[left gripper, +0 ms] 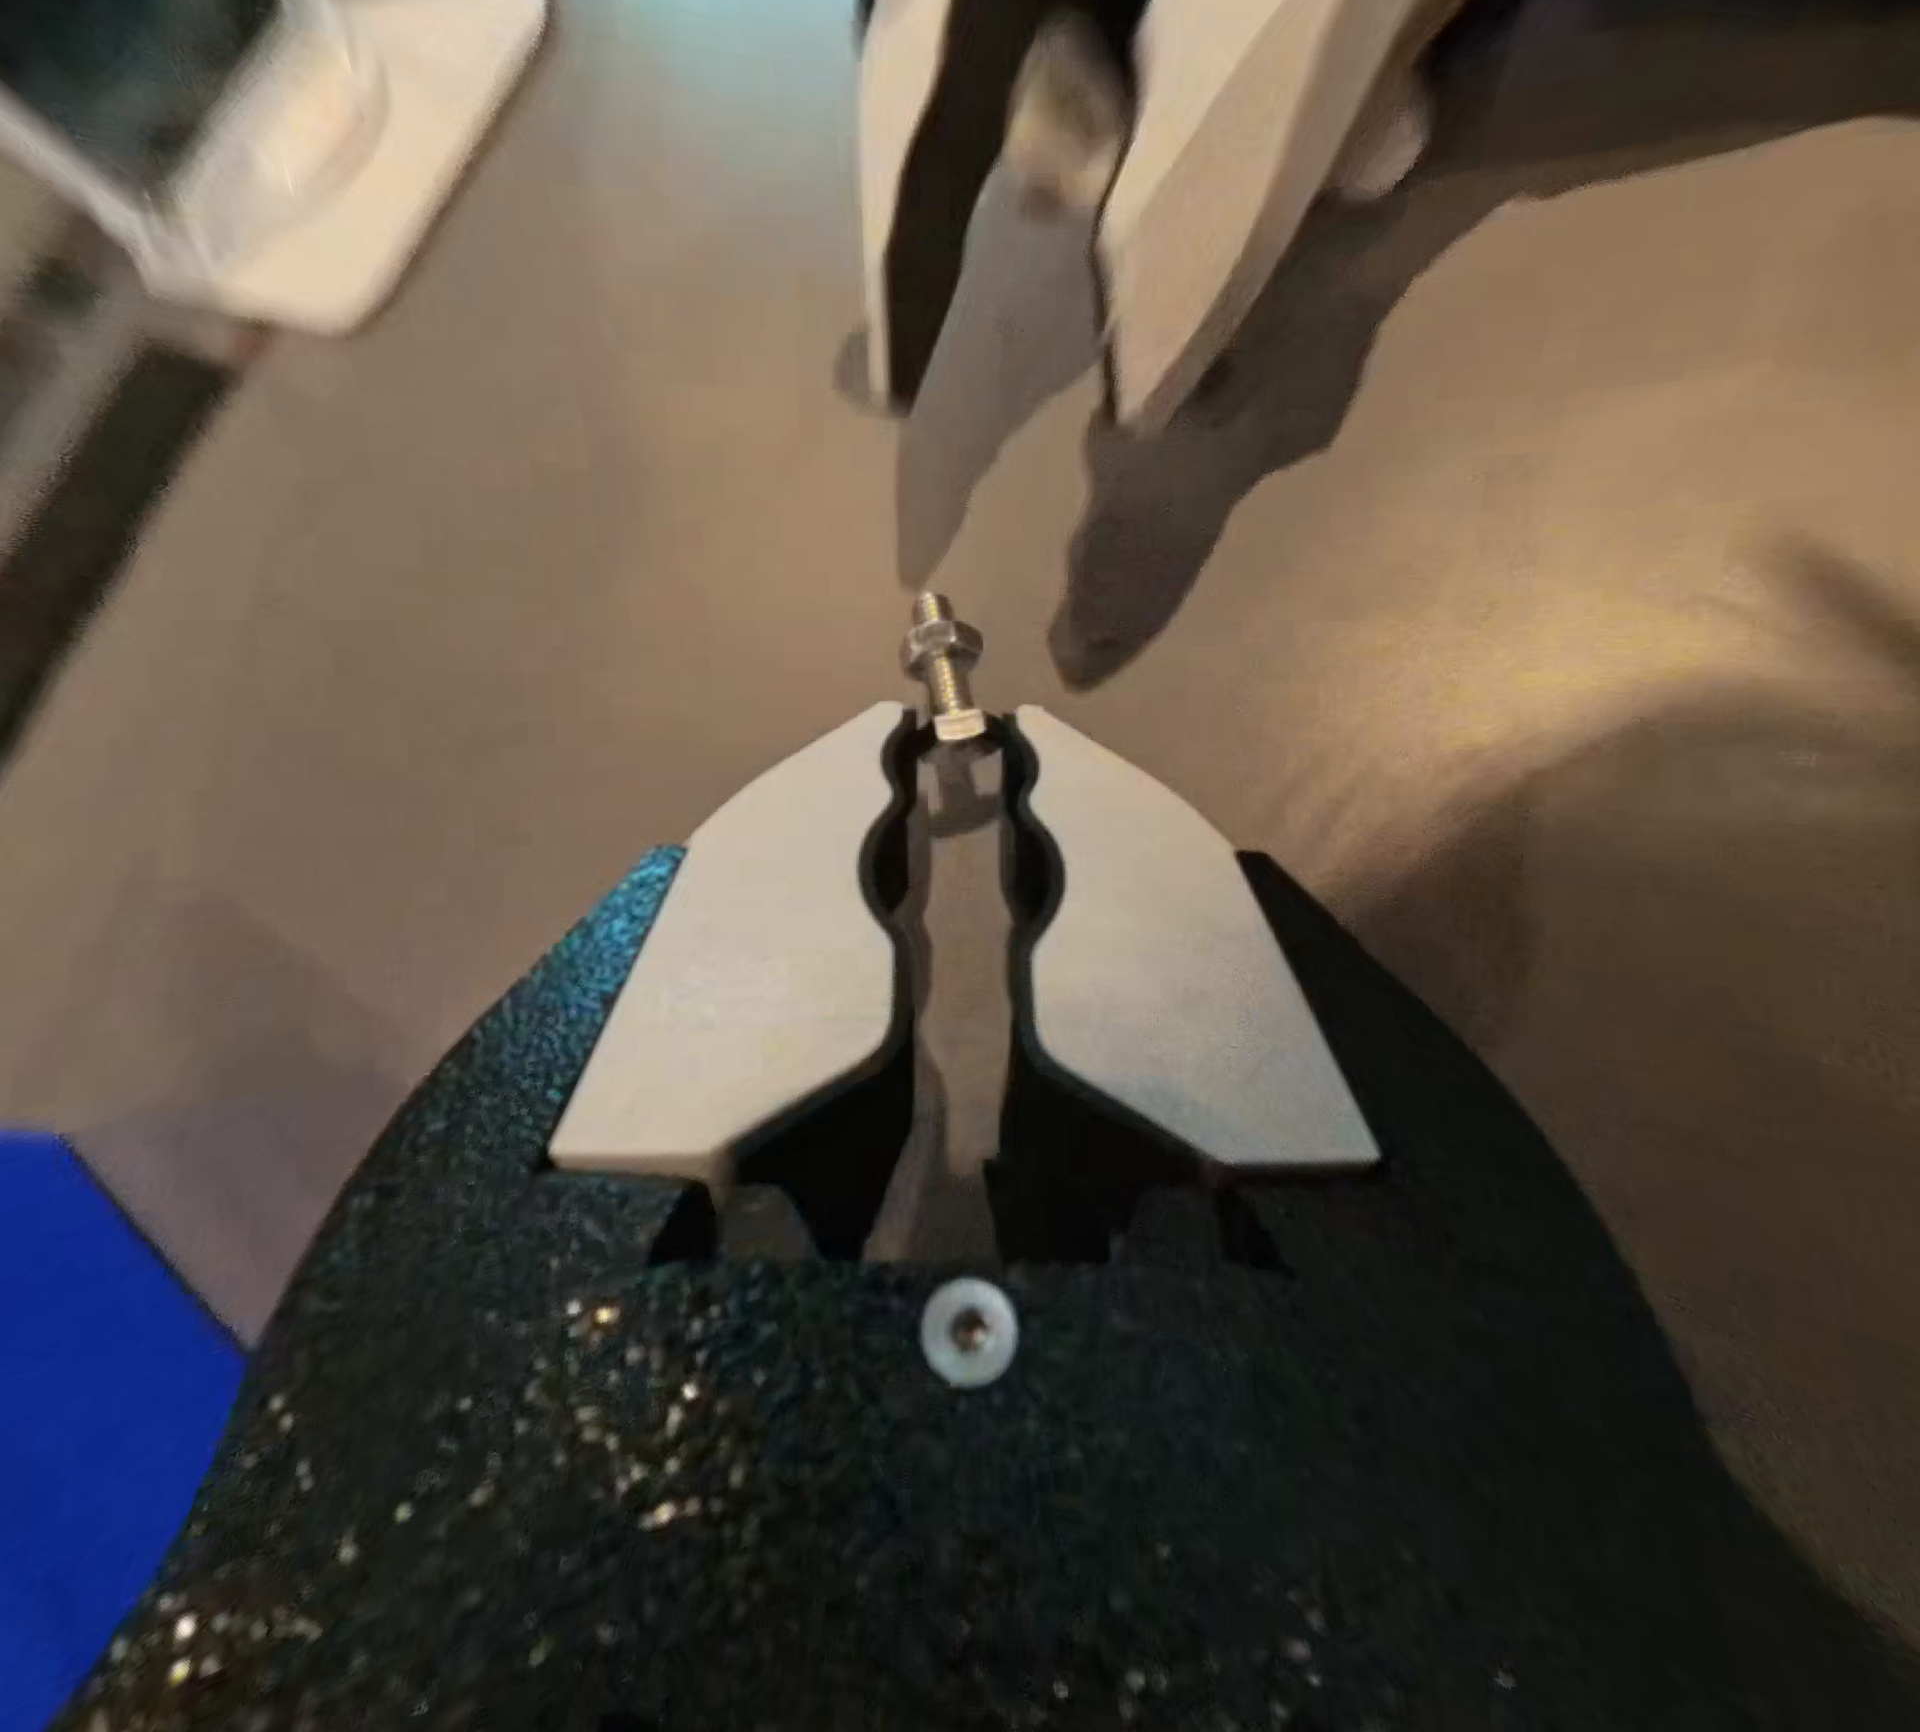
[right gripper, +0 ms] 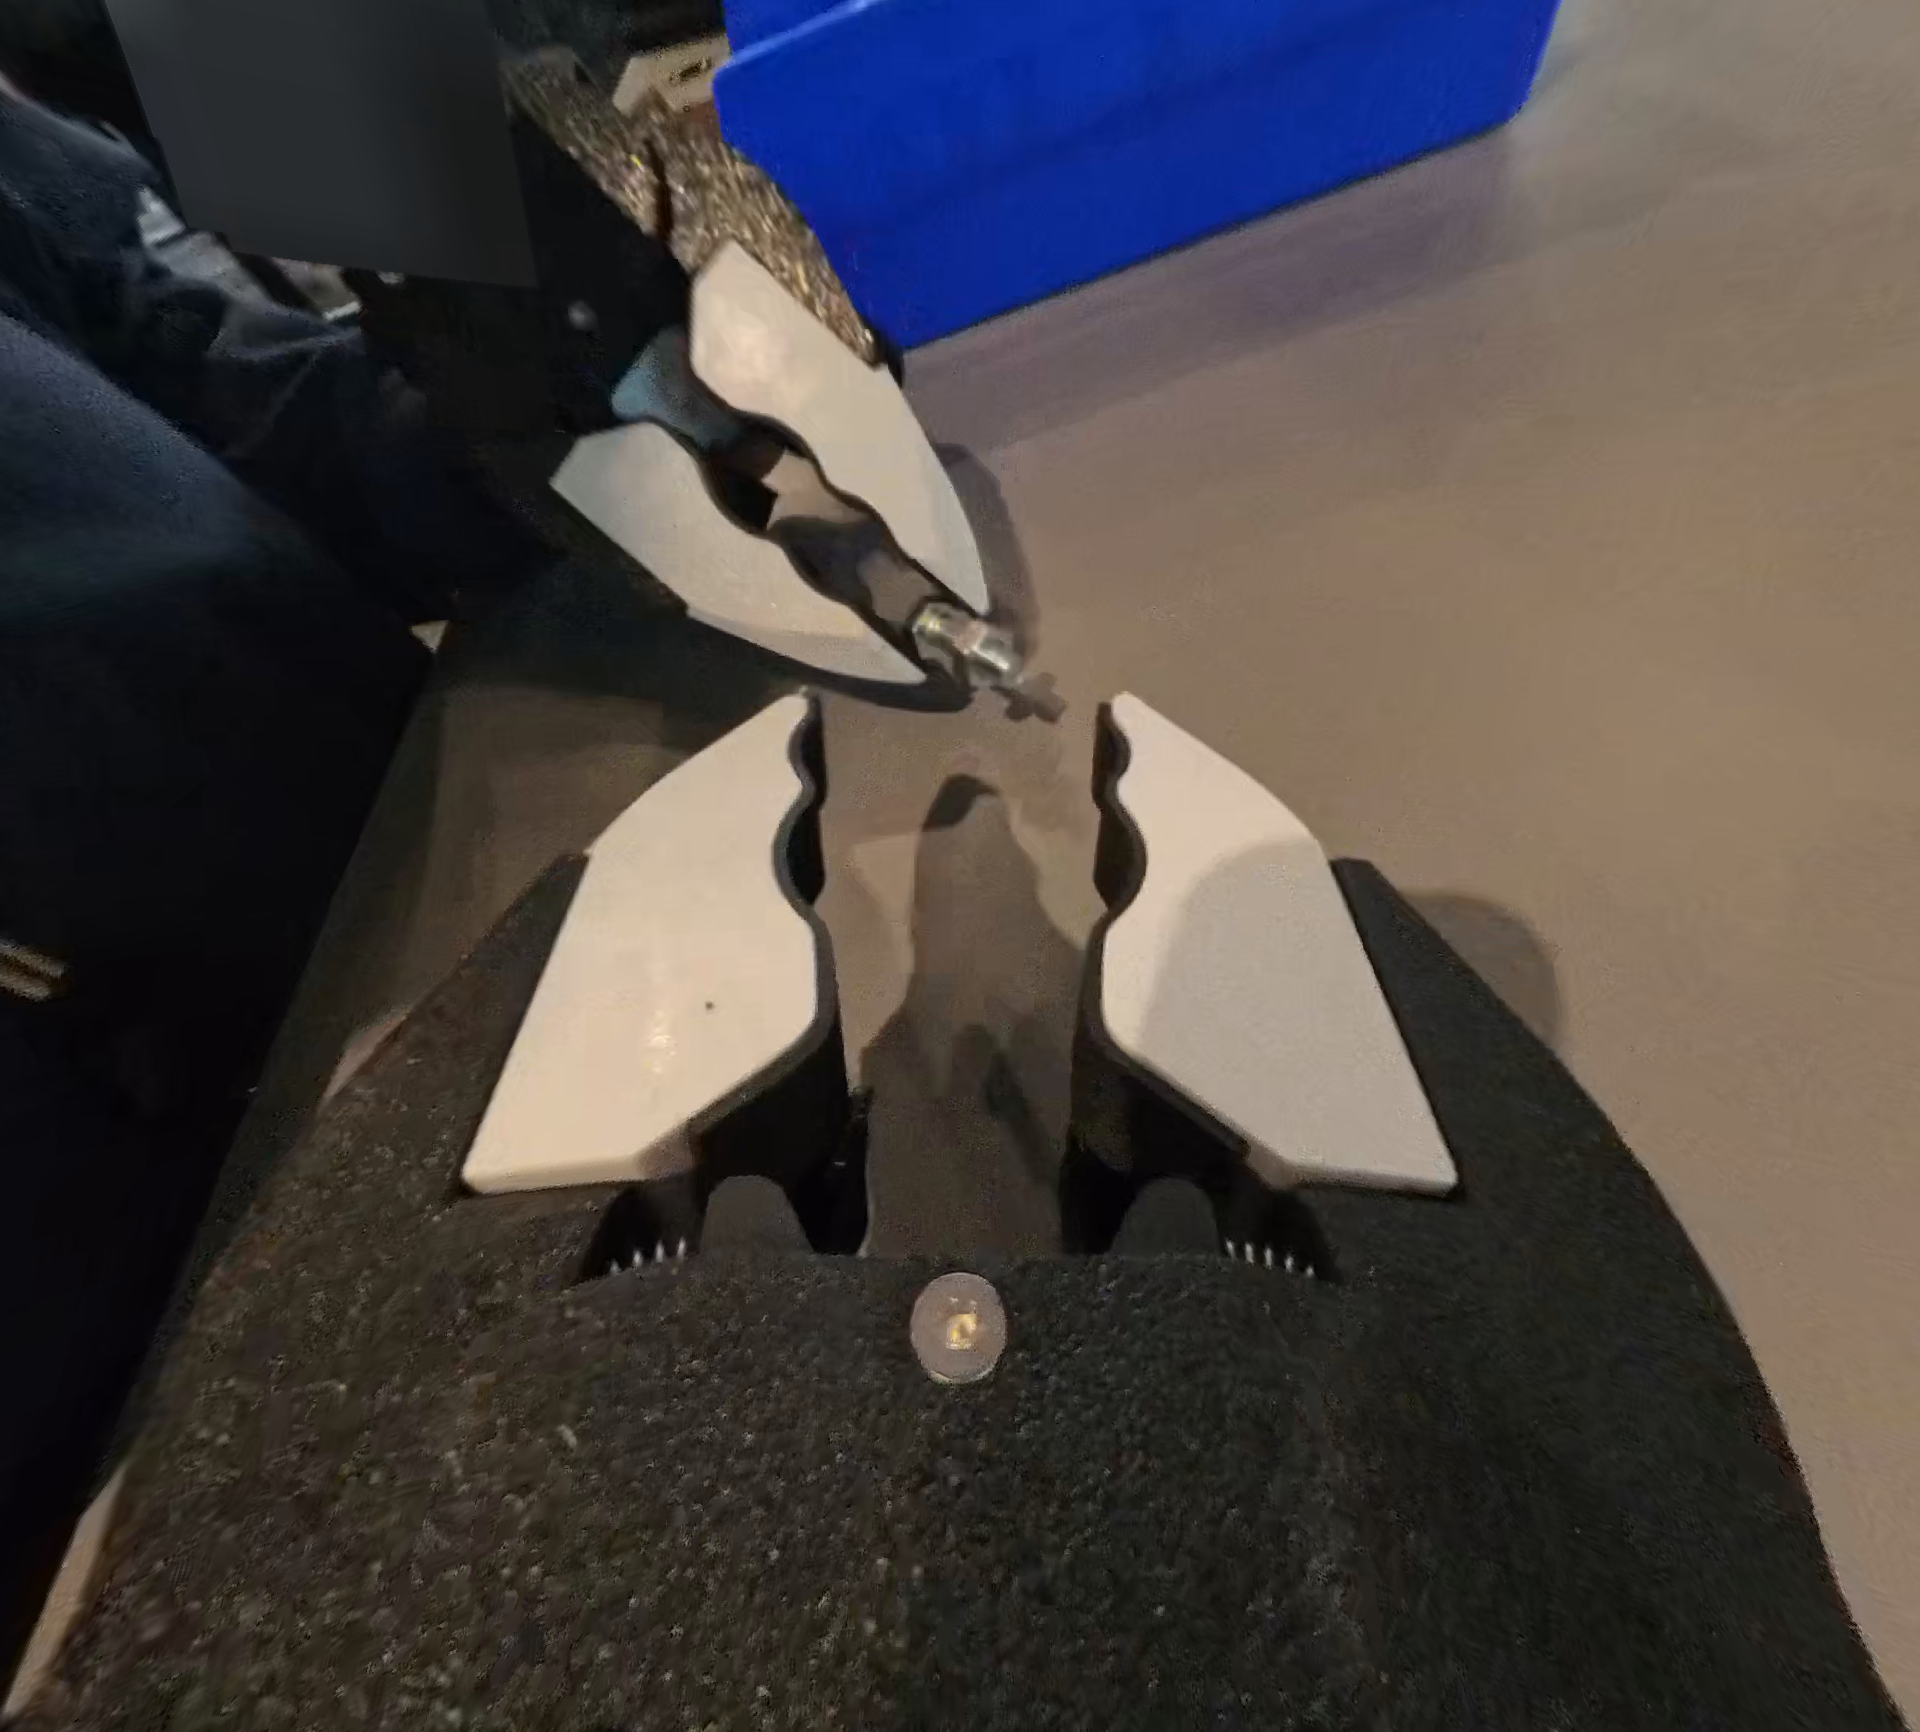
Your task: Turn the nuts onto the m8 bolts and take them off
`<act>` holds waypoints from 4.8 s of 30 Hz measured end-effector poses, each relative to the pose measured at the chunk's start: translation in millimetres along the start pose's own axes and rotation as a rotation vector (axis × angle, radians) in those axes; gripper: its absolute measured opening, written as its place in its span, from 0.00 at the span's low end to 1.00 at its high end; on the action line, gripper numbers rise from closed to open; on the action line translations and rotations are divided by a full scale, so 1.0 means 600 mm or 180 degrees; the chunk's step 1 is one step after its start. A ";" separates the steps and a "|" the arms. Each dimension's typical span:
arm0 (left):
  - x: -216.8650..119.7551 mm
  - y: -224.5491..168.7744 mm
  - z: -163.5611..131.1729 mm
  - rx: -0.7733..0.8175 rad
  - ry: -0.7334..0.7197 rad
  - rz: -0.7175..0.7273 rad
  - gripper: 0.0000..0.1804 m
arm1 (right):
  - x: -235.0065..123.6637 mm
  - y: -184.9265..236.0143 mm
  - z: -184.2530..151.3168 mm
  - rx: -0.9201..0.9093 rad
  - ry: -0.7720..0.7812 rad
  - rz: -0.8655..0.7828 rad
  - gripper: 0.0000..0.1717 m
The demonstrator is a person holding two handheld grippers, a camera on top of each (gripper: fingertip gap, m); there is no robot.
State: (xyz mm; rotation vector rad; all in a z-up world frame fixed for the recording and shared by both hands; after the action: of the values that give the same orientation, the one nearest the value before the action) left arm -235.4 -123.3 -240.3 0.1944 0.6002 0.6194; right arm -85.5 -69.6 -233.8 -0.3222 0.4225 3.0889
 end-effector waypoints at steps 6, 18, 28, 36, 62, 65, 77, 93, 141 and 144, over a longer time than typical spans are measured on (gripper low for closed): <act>0.000 -0.015 0.005 0.0348 -0.0628 -0.0288 0.08 | 0.018 0.017 -0.012 0.0089 0.0250 0.0333 0.29; 0.002 -0.021 0.001 0.0141 -0.0744 -0.0764 0.08 | 0.020 0.064 0.005 -0.0220 -0.0127 0.1051 0.23; 0.002 -0.022 0.000 0.0141 -0.0725 -0.0769 0.08 | 0.030 0.043 -0.029 -0.0094 0.0676 0.0573 0.29; 0.001 -0.022 0.001 0.0102 -0.0762 -0.0815 0.08 | 0.019 0.049 -0.007 -0.0342 0.0223 0.0706 0.28; 0.003 -0.025 0.000 0.0165 -0.0742 -0.0845 0.08 | -0.004 0.031 -0.005 -0.0223 0.0302 0.0429 0.25; 0.002 -0.023 0.001 0.0132 -0.0772 -0.0839 0.08 | 0.008 0.028 -0.023 -0.0095 0.0634 0.0429 0.27; 0.003 -0.022 0.001 0.0138 -0.0792 -0.0861 0.08 | 0.011 0.026 -0.026 -0.0168 0.0686 0.0348 0.28; 0.003 -0.020 0.004 0.0089 -0.0850 -0.0904 0.08 | 0.011 0.026 -0.025 -0.0222 0.0557 0.0459 0.25; 0.022 -0.026 -0.001 0.0258 -0.0444 -0.0868 0.08 | 0.008 0.059 0.004 -0.0877 0.0214 0.0600 0.20; 0.021 -0.024 -0.001 0.0229 -0.0468 -0.0854 0.08 | -0.009 0.030 -0.008 -0.0616 0.0596 0.0213 0.22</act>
State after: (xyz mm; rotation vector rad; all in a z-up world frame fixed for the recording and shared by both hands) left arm -220.4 -127.2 -251.7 0.2205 0.4961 0.3213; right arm -80.1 -88.3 -232.3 -0.6162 0.1372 3.1831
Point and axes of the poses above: each gripper's, where its closed fingertips meet, x out along the fingers, z out of its top, y = z × x across the jaws, the point moved 8 cm from there along -x, back along the fingers, and after that the axes turned 10 degrees about -y, right-handed, at the moved point
